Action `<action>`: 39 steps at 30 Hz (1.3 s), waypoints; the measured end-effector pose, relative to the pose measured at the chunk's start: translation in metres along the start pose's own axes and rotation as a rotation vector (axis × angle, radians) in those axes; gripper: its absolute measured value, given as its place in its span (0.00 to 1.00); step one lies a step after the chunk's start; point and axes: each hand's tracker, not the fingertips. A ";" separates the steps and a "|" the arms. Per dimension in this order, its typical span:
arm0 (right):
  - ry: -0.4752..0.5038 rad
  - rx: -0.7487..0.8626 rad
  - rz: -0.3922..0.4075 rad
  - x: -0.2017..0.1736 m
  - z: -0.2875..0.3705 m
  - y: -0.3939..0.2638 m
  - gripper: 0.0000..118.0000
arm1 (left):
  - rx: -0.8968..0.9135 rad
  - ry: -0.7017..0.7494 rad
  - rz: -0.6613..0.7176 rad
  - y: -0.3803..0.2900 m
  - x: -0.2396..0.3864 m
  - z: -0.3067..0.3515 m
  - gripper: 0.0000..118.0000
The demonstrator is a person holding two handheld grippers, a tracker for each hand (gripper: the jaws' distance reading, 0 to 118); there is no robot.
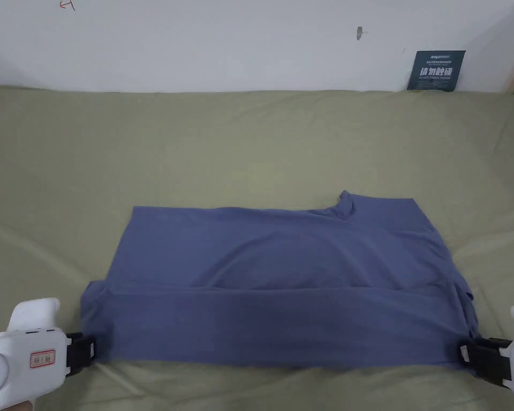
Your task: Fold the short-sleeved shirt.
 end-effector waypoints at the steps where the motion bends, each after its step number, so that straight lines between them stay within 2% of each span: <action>1: 0.003 0.003 0.003 -0.003 0.008 -0.004 0.11 | 0.004 -0.001 0.001 -0.001 0.000 0.005 0.06; 6: 0.022 0.011 -0.007 -0.002 0.031 -0.022 0.11 | 0.017 0.002 -0.003 -0.016 0.001 0.032 0.06; 15: 0.034 -0.025 -0.009 0.004 0.076 -0.084 0.11 | -0.007 -0.014 0.000 -0.080 -0.014 0.086 0.06; 21: 0.023 -0.026 -0.024 0.003 0.073 -0.096 0.12 | -0.016 -0.045 0.035 -0.096 -0.030 0.079 0.06; 22: 0.024 -0.020 -0.031 0.003 0.073 -0.095 0.18 | -0.008 -0.049 0.045 -0.097 -0.031 0.078 0.09; 23: 0.028 -0.020 -0.038 0.004 0.073 -0.094 0.46 | -0.001 -0.058 0.062 -0.096 -0.034 0.077 0.33; 24: 0.027 -0.020 -0.041 0.004 0.073 -0.093 0.78 | -0.002 -0.078 0.091 -0.093 -0.035 0.076 0.67; 25: 0.009 -0.017 -0.038 0.003 0.073 -0.091 0.99 | -0.001 -0.086 0.107 -0.092 -0.038 0.076 0.90; 27: -0.028 -0.022 -0.028 0.006 0.076 -0.088 1.00 | 0.019 -0.040 0.086 -0.091 -0.042 0.078 0.92; 28: -0.048 0.106 -0.002 0.007 0.090 -0.080 1.00 | 0.068 -0.011 0.080 -0.088 -0.038 0.086 0.92; 29: -0.007 0.057 -0.019 0.003 0.096 -0.075 1.00 | 0.082 0.020 0.057 -0.083 -0.037 0.090 0.92; 30: -0.027 0.044 -0.027 0.001 0.099 -0.068 1.00 | 0.071 0.026 0.038 -0.077 -0.036 0.090 0.92; 31: -0.044 0.037 -0.034 0.000 0.102 -0.058 0.99 | 0.071 0.027 0.029 -0.069 -0.035 0.091 0.91; 32: -0.029 0.053 -0.036 -0.002 0.100 -0.056 0.95 | 0.075 0.023 0.025 -0.065 -0.033 0.086 0.84; 33: -0.018 0.065 -0.036 -0.007 0.094 -0.057 0.83 | 0.085 0.017 0.013 -0.058 -0.031 0.085 0.69; 34: -0.034 0.069 -0.035 -0.011 0.093 -0.051 0.55 | 0.099 0.016 0.005 -0.051 -0.027 0.083 0.43; 35: -0.042 0.086 -0.029 -0.015 0.093 -0.045 0.16 | 0.105 0.015 -0.002 -0.043 -0.023 0.080 0.10; 36: -0.047 0.115 -0.021 -0.018 0.094 -0.039 0.16 | 0.110 0.011 -0.007 -0.036 -0.017 0.079 0.10; 37: -0.050 0.114 -0.015 -0.015 0.088 -0.034 0.05 | 0.120 0.007 -0.010 -0.027 -0.013 0.073 0.00; 39: -0.090 0.166 -0.007 -0.019 0.082 -0.023 0.02 | 0.146 -0.010 0.002 -0.009 -0.009 0.059 0.00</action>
